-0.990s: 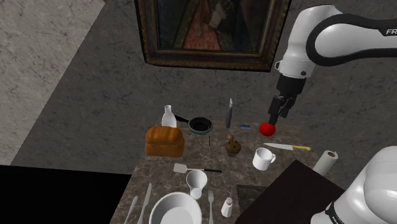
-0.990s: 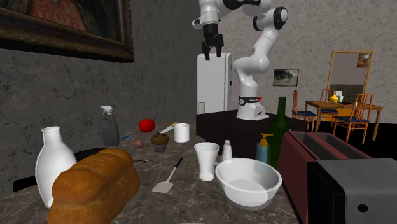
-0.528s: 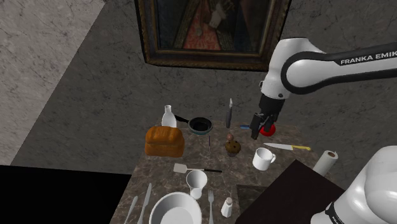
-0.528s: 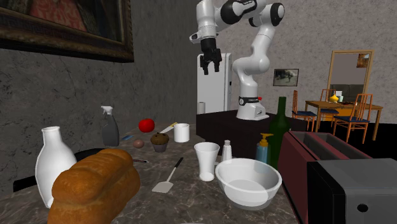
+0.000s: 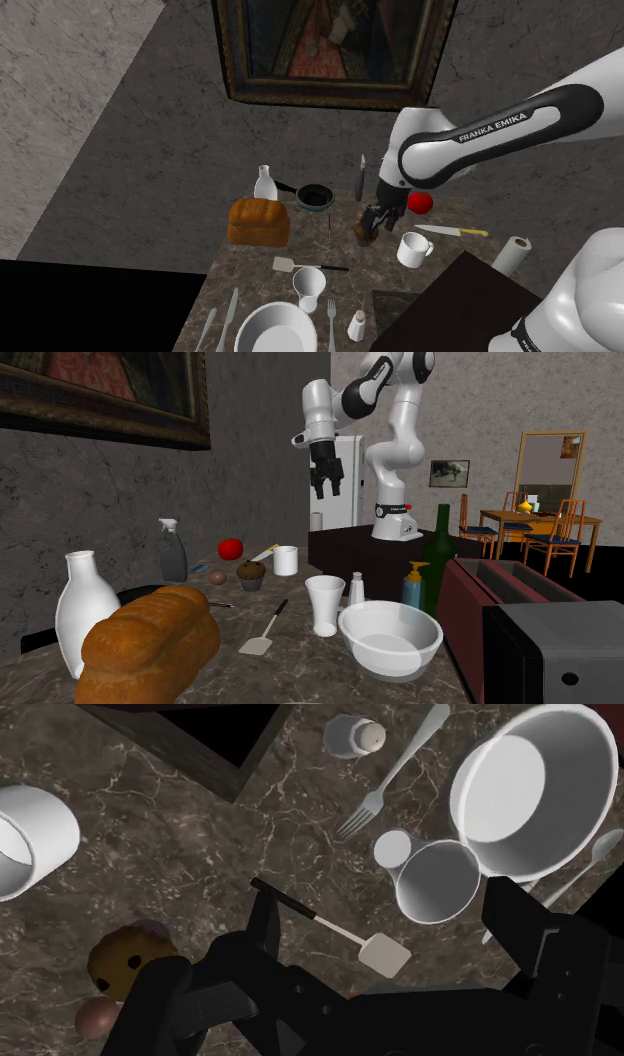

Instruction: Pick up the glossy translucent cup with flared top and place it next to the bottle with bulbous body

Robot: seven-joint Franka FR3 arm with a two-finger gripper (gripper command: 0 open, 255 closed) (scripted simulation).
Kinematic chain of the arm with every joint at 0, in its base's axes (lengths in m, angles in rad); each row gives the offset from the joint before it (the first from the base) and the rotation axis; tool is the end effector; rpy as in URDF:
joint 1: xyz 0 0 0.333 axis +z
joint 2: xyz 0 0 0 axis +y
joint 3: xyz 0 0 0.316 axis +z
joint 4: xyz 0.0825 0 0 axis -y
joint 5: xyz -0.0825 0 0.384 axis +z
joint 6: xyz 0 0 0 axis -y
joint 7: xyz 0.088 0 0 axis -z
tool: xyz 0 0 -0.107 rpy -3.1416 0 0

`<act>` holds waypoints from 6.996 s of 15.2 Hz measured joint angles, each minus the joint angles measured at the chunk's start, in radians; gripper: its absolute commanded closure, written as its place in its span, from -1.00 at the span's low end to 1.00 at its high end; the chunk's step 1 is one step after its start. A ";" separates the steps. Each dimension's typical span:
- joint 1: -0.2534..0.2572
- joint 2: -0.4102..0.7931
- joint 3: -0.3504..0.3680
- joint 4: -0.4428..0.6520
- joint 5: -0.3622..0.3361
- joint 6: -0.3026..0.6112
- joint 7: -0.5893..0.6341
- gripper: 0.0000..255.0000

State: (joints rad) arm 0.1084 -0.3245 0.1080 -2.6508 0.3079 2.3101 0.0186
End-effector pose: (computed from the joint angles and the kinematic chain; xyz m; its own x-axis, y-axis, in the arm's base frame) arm 0.3902 0.0901 0.3469 0.9992 -0.0145 -0.0374 -0.0213 -0.9822 -0.1867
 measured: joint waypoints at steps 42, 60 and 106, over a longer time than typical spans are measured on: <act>0.065 0.870 0.130 0.351 0.326 0.597 -0.146 1.00; 0.116 0.625 0.061 0.287 0.236 0.418 -0.015 1.00; 0.098 0.228 -0.004 0.465 0.030 -0.144 0.226 1.00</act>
State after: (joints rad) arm 0.2064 -0.0960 0.1041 -2.1859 0.3375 2.1663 0.2447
